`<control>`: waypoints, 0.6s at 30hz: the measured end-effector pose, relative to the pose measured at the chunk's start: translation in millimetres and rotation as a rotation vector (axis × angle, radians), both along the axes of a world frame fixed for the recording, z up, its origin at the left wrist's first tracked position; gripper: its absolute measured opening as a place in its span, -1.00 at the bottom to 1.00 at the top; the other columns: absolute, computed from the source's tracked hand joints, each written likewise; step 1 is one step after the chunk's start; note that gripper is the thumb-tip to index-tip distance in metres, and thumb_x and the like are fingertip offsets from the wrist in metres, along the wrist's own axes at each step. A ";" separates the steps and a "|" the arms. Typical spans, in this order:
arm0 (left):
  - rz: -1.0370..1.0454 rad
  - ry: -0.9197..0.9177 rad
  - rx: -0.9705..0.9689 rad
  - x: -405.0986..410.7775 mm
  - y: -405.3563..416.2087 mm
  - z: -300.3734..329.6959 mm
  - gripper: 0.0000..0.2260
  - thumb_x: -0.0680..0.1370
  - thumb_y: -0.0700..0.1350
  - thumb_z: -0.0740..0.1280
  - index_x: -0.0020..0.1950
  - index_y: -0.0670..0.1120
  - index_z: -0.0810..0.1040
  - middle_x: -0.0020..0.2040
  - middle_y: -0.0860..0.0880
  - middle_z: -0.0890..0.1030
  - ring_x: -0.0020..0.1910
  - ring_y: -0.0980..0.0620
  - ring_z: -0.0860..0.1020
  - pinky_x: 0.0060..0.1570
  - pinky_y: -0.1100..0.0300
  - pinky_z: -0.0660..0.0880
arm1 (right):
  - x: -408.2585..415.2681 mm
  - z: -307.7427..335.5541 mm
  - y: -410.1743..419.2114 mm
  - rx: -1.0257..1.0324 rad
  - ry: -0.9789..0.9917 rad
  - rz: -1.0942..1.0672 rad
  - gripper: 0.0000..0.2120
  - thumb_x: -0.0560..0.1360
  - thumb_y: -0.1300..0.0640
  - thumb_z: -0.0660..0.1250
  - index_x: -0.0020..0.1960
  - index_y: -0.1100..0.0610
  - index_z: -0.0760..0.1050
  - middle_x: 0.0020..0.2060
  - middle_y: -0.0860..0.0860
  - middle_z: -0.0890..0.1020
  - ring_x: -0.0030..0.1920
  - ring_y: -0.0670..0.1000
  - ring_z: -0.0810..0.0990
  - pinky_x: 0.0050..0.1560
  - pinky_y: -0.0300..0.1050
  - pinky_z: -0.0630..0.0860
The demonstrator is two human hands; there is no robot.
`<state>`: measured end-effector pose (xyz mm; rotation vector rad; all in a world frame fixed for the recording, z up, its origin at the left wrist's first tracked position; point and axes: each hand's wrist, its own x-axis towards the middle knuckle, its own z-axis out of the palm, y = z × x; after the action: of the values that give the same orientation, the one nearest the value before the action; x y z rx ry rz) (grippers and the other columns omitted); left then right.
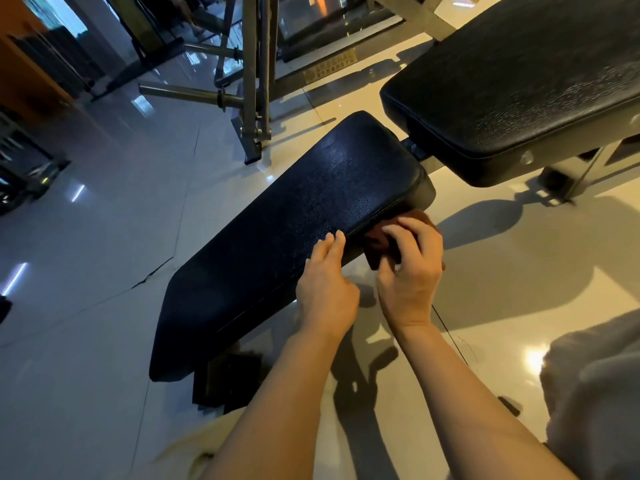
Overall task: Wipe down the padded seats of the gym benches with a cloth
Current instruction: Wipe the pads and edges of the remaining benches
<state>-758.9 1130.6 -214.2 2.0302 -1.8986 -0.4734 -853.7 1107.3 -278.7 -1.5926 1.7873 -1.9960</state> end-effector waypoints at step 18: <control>-0.027 -0.061 -0.079 1.8 -2.9 -6.0 -0.35 0.56 -0.28 0.22 0.57 0.08 0.06 0.55 0.05 0.14 0.51 0.00 0.18 0.39 0.02 0.33 | 3.6 3.0 -12.2 -0.028 -0.029 0.028 -0.75 0.24 0.44 0.36 -0.10 0.28 0.61 0.00 0.24 0.52 0.10 0.13 0.44 0.18 -0.18 0.37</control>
<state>-757.1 1127.7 -220.2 1.9930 -1.9499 -0.3413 -850.1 1095.1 -275.6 -1.5785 1.7249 -2.0304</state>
